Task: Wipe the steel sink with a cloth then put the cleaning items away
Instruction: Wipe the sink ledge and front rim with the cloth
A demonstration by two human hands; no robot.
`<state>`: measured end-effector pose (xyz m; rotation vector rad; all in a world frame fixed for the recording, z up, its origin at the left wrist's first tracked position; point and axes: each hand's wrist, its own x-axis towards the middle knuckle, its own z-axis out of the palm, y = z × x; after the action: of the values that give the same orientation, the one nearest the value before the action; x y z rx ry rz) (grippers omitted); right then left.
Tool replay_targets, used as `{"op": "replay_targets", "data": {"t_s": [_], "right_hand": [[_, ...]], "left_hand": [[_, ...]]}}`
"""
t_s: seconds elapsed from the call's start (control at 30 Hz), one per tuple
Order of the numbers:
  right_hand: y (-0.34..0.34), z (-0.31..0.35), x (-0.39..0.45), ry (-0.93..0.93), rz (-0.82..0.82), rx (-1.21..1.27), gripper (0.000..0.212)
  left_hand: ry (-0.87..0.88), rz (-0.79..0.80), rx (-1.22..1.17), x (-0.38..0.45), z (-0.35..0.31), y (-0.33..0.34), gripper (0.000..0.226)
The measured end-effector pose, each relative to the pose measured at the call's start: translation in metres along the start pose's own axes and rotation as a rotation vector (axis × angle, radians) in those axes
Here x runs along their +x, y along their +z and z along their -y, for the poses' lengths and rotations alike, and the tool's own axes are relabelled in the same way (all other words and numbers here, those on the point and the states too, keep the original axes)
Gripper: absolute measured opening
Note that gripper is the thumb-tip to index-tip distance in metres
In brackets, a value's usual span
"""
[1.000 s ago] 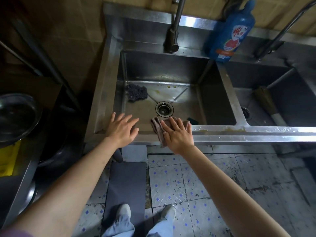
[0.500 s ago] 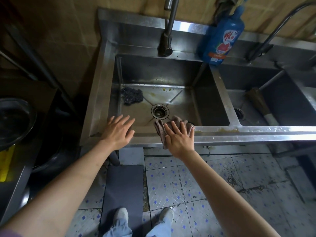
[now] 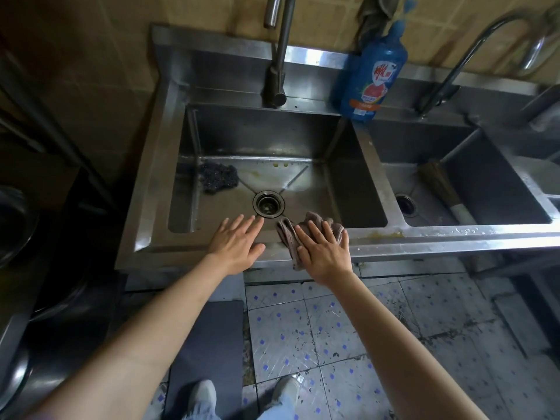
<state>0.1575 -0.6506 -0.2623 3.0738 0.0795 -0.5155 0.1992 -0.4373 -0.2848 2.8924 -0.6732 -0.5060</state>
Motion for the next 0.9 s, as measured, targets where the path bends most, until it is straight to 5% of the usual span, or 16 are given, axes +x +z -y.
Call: {"op": "replay_targets", "data": {"t_s": [0.9], "right_hand": [[0.006,-0.049,-0.005,0.029,0.013,0.041,0.051]], "left_hand": [[-0.087,-0.105,-0.015,0.007,-0.022,-0.001,0.064]]}}
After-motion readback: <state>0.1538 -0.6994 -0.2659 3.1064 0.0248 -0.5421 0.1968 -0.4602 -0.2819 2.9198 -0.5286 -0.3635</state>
